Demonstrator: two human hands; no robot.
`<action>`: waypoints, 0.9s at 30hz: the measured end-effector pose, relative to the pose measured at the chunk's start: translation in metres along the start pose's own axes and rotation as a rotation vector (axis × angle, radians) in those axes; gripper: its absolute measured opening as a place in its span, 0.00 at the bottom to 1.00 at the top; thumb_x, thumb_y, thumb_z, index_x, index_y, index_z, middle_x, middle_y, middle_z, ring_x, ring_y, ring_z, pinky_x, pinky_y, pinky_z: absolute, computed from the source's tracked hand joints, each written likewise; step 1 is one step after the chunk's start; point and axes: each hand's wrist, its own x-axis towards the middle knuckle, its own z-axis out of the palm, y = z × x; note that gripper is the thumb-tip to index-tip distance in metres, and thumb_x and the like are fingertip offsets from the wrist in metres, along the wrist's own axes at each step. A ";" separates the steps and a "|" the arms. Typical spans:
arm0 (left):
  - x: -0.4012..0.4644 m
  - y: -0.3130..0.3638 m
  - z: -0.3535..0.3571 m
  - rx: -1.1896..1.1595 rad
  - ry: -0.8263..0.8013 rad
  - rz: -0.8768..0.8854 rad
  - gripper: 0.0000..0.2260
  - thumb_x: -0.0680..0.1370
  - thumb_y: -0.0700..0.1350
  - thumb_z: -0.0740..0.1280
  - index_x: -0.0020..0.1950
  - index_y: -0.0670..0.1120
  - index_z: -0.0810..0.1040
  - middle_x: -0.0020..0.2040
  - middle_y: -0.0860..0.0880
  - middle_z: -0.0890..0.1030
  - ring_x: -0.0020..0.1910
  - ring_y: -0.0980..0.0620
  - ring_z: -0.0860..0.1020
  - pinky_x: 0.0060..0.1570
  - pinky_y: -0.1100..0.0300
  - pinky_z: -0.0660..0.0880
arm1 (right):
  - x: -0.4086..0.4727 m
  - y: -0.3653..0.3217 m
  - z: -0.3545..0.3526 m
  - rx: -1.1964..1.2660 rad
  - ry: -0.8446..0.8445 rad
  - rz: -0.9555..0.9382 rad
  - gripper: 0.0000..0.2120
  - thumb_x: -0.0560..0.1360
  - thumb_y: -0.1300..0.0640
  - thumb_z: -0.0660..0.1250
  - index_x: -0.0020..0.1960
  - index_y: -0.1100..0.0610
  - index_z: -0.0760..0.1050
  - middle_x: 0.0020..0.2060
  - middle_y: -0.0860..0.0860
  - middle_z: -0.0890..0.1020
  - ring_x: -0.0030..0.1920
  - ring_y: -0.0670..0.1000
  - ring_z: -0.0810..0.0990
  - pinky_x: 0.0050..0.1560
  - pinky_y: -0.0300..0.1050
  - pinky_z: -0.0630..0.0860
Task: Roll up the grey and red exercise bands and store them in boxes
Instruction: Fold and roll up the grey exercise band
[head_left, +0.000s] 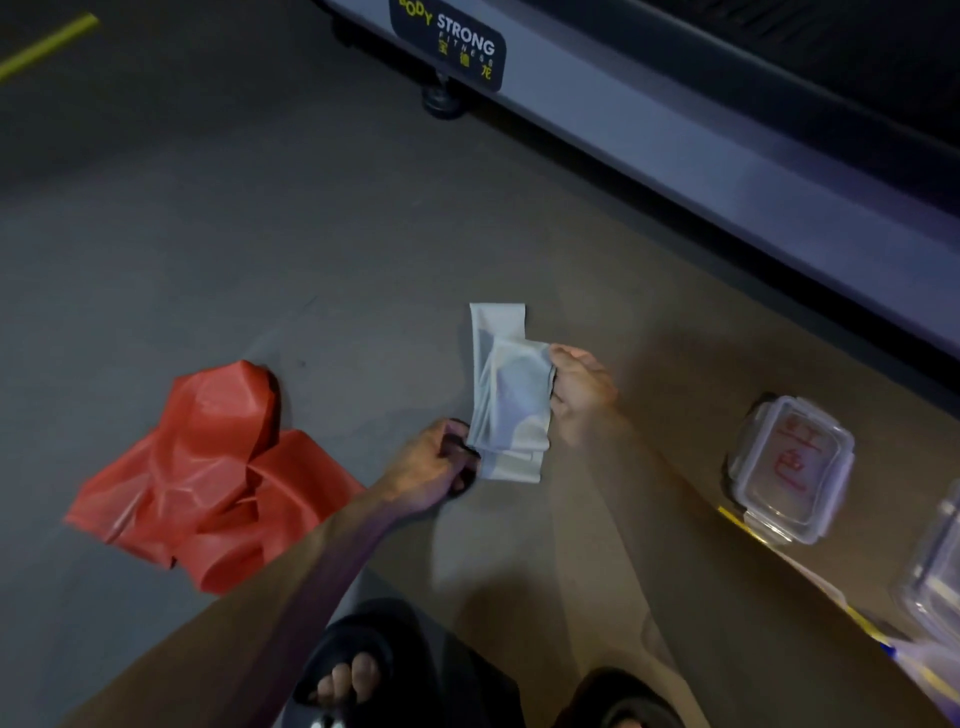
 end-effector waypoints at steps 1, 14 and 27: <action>-0.002 -0.001 -0.002 0.083 0.000 0.022 0.10 0.79 0.39 0.64 0.58 0.49 0.74 0.43 0.48 0.84 0.36 0.48 0.79 0.39 0.56 0.79 | 0.003 -0.002 0.000 -0.046 0.001 -0.034 0.07 0.76 0.62 0.73 0.41 0.53 0.80 0.44 0.55 0.83 0.45 0.54 0.79 0.46 0.47 0.77; -0.011 0.007 0.006 1.024 0.038 0.531 0.30 0.70 0.60 0.52 0.69 0.51 0.72 0.65 0.51 0.71 0.60 0.45 0.73 0.56 0.49 0.77 | -0.014 0.004 0.002 -0.584 0.259 -0.327 0.10 0.76 0.54 0.70 0.37 0.47 0.76 0.49 0.47 0.82 0.53 0.54 0.81 0.57 0.55 0.78; -0.036 0.046 -0.030 0.319 0.188 0.513 0.28 0.73 0.39 0.76 0.67 0.55 0.68 0.64 0.52 0.74 0.60 0.54 0.75 0.62 0.56 0.75 | -0.104 -0.009 -0.031 -0.440 -0.060 -0.756 0.02 0.80 0.58 0.68 0.48 0.53 0.77 0.44 0.46 0.85 0.49 0.45 0.84 0.49 0.38 0.76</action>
